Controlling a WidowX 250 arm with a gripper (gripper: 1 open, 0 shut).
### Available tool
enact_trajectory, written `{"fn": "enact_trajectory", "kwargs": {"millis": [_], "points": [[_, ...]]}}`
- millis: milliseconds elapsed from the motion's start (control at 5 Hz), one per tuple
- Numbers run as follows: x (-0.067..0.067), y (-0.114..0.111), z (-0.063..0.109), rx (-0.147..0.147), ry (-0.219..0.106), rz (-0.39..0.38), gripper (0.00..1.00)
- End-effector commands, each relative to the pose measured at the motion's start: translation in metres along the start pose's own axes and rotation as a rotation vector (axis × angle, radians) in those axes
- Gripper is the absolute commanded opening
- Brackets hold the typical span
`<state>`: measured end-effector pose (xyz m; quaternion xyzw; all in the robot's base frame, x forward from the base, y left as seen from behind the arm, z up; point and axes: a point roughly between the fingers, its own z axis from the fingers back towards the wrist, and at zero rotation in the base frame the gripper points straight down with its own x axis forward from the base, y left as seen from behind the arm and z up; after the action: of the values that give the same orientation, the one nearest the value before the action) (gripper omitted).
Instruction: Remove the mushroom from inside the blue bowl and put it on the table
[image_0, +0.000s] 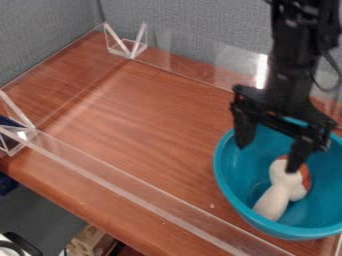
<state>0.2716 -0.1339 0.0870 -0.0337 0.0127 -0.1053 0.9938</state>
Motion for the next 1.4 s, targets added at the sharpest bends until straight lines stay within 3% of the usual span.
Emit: {"fn": "enact_trajectory", "kwargs": {"millis": [0,600,1200], "points": [[-0.002,-0.009,0.007,-0.008,-0.053,-0.008,1.00],[-0.003,-0.016,-0.023,-0.016,-0.050,-0.013,1.00],[-0.003,-0.020,-0.011,-0.025,-0.121,-0.008,1.00]]}}
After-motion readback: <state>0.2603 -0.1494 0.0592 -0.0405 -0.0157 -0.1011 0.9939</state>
